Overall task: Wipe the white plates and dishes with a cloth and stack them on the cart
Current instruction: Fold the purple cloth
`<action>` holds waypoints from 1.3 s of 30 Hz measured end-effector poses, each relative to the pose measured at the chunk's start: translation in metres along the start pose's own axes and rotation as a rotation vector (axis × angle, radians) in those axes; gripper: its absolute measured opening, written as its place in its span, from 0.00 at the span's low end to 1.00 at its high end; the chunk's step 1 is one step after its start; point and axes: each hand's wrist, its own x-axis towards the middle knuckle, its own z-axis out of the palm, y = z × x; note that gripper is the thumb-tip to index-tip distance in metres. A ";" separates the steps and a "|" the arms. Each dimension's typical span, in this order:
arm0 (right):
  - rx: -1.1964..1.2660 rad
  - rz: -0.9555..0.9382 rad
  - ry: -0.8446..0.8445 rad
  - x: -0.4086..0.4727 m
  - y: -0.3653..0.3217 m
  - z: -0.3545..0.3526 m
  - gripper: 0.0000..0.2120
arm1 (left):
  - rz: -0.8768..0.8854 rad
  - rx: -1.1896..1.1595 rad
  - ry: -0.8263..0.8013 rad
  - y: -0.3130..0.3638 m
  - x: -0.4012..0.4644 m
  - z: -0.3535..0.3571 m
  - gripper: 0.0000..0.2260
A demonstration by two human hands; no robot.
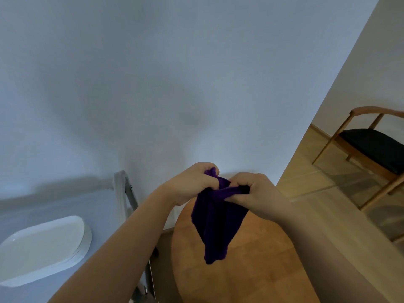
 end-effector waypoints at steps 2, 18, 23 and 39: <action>-0.064 0.031 0.076 -0.001 0.002 -0.003 0.06 | -0.032 0.119 0.101 -0.003 0.000 -0.001 0.10; 0.049 0.062 0.080 -0.009 0.002 -0.020 0.05 | -0.166 0.311 0.356 -0.013 0.002 -0.018 0.11; 0.035 0.057 0.265 -0.004 0.002 -0.022 0.06 | 0.067 0.257 0.374 -0.009 -0.001 -0.014 0.17; 0.063 0.006 0.388 -0.012 -0.005 -0.057 0.08 | 0.182 0.350 0.207 -0.010 -0.014 -0.026 0.15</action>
